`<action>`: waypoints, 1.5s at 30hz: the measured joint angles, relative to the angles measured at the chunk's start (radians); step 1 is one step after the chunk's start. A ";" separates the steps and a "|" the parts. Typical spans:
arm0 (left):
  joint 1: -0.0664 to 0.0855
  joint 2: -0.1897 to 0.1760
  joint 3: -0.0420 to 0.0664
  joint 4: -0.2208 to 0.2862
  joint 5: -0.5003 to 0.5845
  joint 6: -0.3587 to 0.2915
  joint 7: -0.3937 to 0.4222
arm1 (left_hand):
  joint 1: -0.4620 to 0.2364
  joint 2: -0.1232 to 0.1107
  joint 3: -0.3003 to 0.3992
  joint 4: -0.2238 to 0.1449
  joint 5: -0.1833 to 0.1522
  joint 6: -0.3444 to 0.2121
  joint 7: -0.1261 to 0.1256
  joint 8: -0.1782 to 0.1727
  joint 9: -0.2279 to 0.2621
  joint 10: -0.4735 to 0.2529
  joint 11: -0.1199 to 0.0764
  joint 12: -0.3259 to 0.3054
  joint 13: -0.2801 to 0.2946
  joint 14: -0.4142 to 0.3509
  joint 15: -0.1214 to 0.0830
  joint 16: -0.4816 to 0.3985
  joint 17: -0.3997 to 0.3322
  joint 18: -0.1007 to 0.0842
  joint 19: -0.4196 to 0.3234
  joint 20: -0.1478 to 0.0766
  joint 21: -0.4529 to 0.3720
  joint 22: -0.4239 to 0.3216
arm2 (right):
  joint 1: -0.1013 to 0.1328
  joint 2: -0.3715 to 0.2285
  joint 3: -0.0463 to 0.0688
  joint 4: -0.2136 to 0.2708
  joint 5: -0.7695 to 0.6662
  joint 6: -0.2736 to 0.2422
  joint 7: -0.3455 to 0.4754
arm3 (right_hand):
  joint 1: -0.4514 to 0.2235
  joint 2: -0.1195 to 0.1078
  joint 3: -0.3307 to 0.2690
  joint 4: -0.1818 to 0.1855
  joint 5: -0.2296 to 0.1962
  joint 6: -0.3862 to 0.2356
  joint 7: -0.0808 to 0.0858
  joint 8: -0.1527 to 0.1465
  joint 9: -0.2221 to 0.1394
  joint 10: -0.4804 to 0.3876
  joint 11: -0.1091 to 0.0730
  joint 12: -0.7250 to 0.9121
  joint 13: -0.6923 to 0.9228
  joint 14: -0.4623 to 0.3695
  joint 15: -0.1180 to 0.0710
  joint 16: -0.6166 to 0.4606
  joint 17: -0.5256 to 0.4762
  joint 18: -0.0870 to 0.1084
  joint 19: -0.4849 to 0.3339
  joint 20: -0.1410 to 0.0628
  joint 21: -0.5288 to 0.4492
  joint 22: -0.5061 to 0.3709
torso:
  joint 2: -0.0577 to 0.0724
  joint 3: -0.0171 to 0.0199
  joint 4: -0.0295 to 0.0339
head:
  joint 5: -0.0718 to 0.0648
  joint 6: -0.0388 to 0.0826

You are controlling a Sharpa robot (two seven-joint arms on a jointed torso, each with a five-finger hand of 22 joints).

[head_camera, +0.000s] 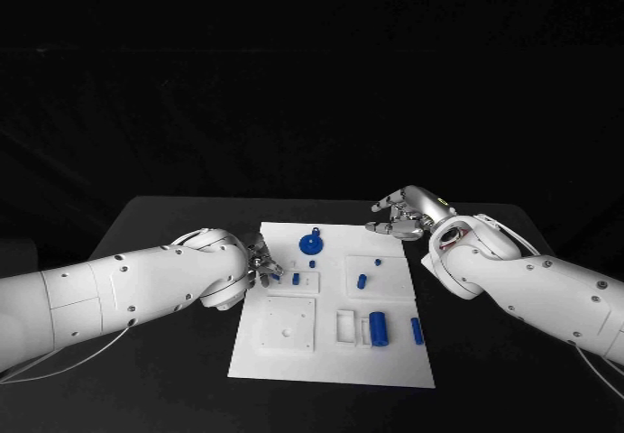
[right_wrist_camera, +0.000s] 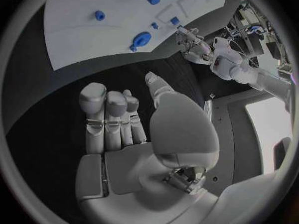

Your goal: Assemble the parts on the task board

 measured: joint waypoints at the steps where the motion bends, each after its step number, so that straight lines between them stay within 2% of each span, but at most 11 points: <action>1: -0.001 0.000 0.000 0.000 -0.003 0.000 0.000 | 0.000 0.000 0.000 0.000 0.000 0.000 0.000 0.000 0.000 0.000 0.000 0.000 0.000 0.000 0.000 0.000 -0.001 0.000 -0.001 0.001 0.000 0.000 | 0.000 0.000 0.000 0.000 0.000 0.000 0.000 | 0.000 0.000 0.000 0.000 0.000 0.000 0.000 0.000 0.000 0.000 0.000 0.000 0.000 0.000 0.000 0.000 0.000 0.000 0.000 0.000 0.000 0.000 | 0.000 -0.0001 0.0000 | 0.000 0.000; 14: -0.017 0.004 0.000 -0.004 -0.040 0.000 0.002 | 0.000 0.000 0.000 0.000 -0.006 0.000 0.000 -0.001 -0.001 0.000 0.000 0.000 0.000 0.000 0.000 0.000 -0.002 0.000 -0.001 0.001 0.000 0.000 | 0.000 -0.001 0.000 0.000 0.000 0.001 0.000 | 0.000 0.000 0.000 0.000 0.000 0.000 0.000 0.000 0.000 0.000 0.000 0.000 0.000 0.000 0.000 0.000 0.000 0.000 0.000 0.000 0.000 0.000 | 0.001 -0.0012 -0.0002 | -0.001 -0.001; 45: -0.023 0.017 0.000 -0.011 -0.066 0.000 0.010 | 0.003 0.003 -0.005 0.005 -0.010 0.003 -0.003 0.002 -0.002 0.000 0.000 0.000 0.000 0.000 0.000 0.000 -0.009 0.000 -0.001 0.001 0.000 0.001 | -0.001 -0.003 0.000 -0.002 0.000 0.001 0.001 | 0.000 0.000 0.000 0.000 0.000 0.000 0.000 0.000 0.000 -0.003 0.003 -0.005 -0.008 0.000 0.000 -0.016 -0.015 0.000 0.000 0.000 -0.024 0.000 | 0.001 -0.0011 -0.0004 | -0.005 -0.003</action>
